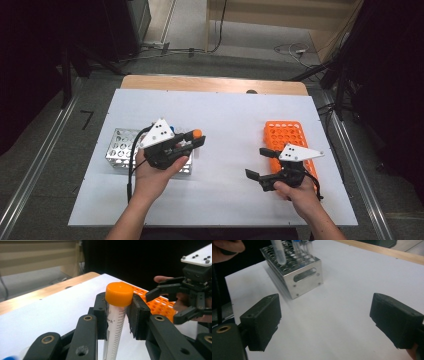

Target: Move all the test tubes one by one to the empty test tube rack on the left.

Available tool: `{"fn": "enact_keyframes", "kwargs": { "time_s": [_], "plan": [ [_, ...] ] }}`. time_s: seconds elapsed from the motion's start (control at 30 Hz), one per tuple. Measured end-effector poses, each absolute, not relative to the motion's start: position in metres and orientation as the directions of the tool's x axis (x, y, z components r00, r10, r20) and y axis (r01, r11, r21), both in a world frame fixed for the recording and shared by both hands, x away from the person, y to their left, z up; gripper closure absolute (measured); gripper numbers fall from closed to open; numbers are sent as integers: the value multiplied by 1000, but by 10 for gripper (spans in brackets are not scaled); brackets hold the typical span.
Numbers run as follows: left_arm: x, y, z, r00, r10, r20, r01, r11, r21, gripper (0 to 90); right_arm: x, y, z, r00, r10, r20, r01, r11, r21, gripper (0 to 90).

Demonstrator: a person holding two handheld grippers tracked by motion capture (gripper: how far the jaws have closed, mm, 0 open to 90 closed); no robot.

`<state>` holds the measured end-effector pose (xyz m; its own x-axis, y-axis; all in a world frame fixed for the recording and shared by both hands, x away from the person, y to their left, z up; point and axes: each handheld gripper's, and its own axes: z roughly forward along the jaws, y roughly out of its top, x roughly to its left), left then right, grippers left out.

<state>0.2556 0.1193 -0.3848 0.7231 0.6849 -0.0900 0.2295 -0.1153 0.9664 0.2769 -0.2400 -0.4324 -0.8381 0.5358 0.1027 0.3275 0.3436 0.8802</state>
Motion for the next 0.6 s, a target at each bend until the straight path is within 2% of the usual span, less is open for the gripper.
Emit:
{"fn": "enact_keyframes", "kwargs": {
  "time_s": [0.6],
  "plan": [
    [256, 201, -373, 560, 823, -102, 209, -21, 978, 713, 278, -310, -437, -736, 671, 94, 372, 284, 884, 87]
  ]
}}
